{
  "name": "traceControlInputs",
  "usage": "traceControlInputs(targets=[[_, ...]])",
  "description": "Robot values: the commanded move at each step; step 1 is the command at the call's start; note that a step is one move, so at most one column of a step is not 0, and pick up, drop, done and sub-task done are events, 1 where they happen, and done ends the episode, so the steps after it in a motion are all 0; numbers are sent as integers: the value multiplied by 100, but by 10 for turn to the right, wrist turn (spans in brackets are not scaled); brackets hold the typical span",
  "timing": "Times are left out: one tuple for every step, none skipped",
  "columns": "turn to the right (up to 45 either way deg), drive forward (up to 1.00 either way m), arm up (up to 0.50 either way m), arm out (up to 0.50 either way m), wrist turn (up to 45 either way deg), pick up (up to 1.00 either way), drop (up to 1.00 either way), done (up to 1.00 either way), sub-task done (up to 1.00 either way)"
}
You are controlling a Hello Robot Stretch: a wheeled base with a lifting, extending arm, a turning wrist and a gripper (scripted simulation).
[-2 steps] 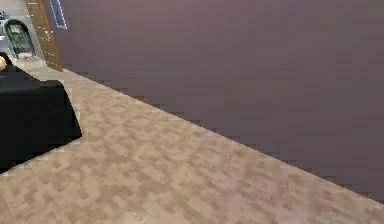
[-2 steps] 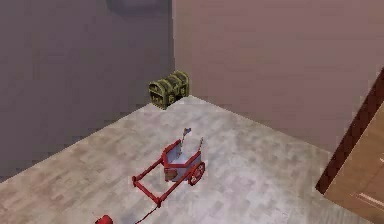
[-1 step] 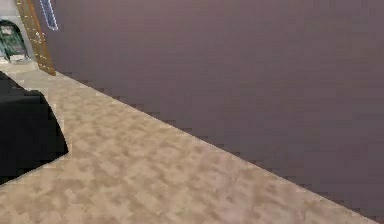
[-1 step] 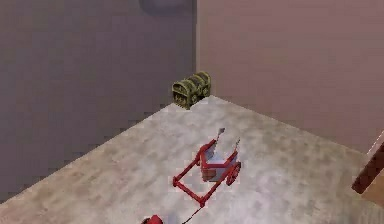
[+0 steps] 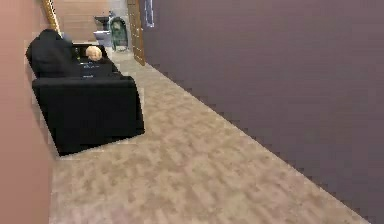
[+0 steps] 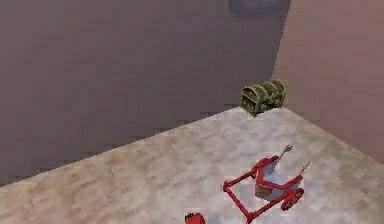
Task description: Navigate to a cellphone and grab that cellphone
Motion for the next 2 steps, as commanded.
traceControlInputs(targets=[[0,100,0,0,0,0,0,0,0],[-30,0,0,0,0,0,0,0,0]])
